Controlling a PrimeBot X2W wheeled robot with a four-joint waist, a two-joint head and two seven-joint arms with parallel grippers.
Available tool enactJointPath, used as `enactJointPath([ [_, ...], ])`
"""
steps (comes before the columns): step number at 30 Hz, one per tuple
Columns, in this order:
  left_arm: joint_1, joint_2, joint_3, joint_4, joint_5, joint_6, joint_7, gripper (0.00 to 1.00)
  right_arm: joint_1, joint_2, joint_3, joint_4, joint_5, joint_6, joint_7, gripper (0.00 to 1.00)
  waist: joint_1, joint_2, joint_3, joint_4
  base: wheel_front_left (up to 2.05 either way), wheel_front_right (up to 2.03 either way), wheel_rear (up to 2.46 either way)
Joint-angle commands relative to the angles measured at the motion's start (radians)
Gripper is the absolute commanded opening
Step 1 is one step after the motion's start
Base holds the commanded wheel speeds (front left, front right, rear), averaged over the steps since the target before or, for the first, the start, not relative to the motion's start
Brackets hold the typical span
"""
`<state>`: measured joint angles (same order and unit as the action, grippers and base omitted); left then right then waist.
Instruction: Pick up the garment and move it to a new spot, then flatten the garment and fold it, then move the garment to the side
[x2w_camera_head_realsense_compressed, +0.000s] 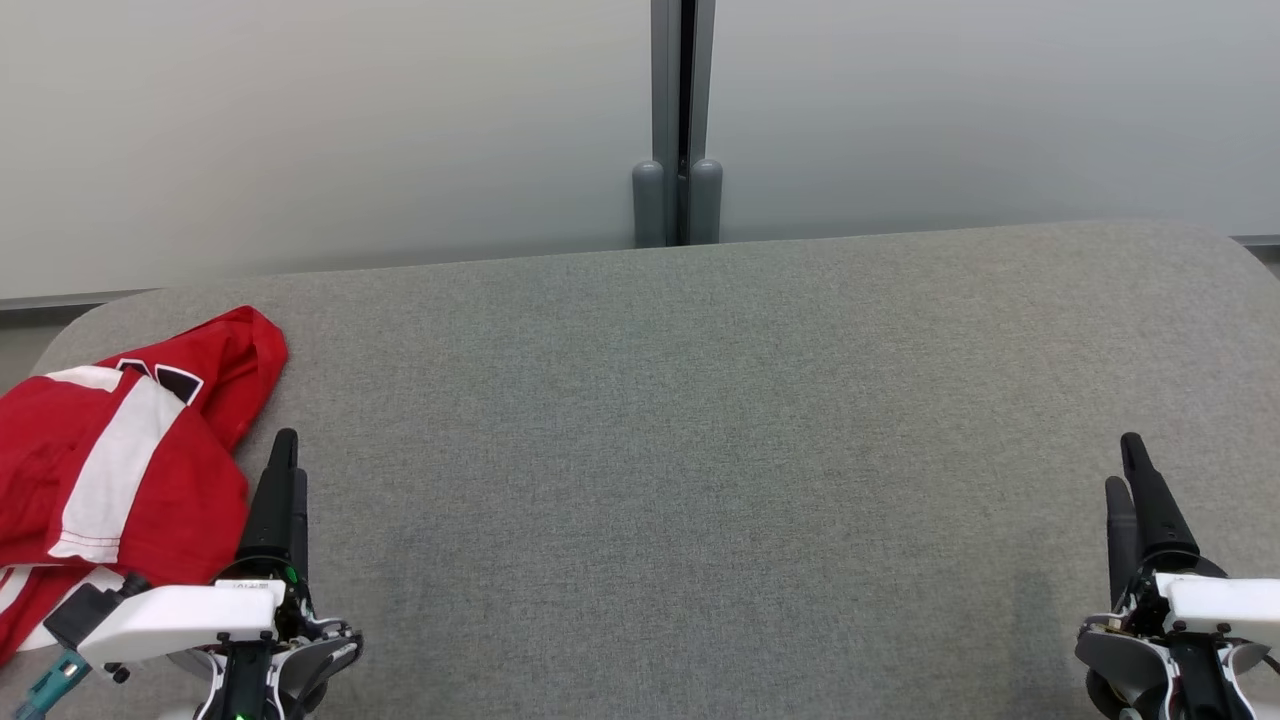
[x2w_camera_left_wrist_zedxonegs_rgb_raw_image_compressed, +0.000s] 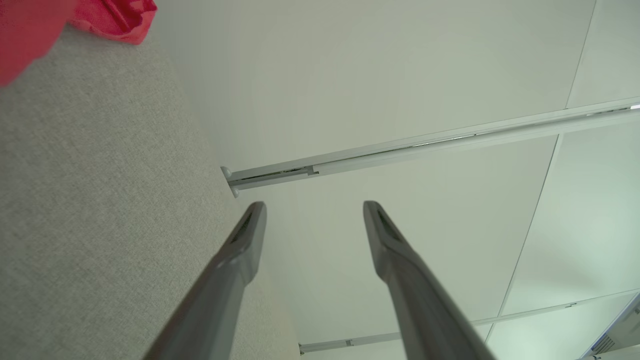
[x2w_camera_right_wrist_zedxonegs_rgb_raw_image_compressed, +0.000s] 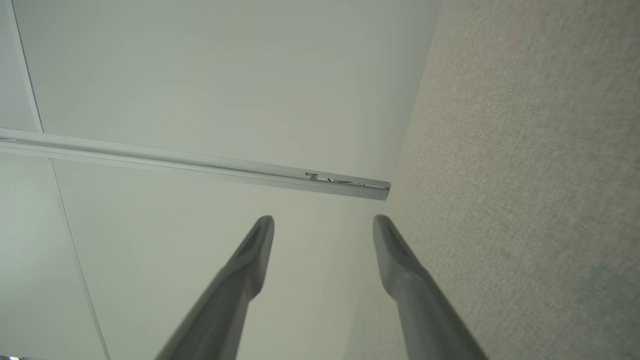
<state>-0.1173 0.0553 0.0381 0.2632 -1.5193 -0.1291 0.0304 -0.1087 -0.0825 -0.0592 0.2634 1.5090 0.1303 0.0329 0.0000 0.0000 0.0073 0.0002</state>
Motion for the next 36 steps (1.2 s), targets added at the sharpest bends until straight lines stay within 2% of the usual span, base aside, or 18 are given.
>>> enactJointPath([
  [1, -0.044, 0.012, 0.001, -0.023, 0.027, -0.001, -0.007, 1.0, -0.035, -0.018, 0.004, -0.015, -0.024, 0.0, -0.01, 1.0, 0.0, 0.0, 0.0, 0.0, 0.0, 0.0, 0.0],
  [5, -0.049, 0.008, 0.007, -0.036, 0.095, -0.001, -0.02, 1.0, -0.044, -0.025, -0.001, -0.017, -0.09, 0.0, -0.023, 1.0, 0.0, 0.0, 0.0, 0.0, 0.0, 0.0, 0.0],
  [6, -0.057, 0.013, -0.019, -0.057, 0.344, -0.001, -0.064, 1.0, -0.043, -0.027, 0.008, -0.034, -0.379, 0.0, -0.067, 1.0, 0.0, 0.0, -0.003, -0.001, 0.0, 0.0, 0.0],
  [20, -0.061, 0.024, -0.054, -0.056, 0.651, -0.001, -0.113, 1.0, -0.051, -0.052, 0.057, -0.008, -0.637, 0.0, -0.117, 1.0, 0.0, 0.0, -0.009, 0.0, 0.0, 0.0, 0.0],
  [36, -0.027, 0.012, -0.061, -0.02, 0.887, 0.001, -0.159, 1.0, -0.071, -0.072, 0.113, 0.063, -0.851, 0.0, -0.162, 1.0, 0.0, 0.0, -0.014, 0.001, 0.0, 0.0, 0.0],
])
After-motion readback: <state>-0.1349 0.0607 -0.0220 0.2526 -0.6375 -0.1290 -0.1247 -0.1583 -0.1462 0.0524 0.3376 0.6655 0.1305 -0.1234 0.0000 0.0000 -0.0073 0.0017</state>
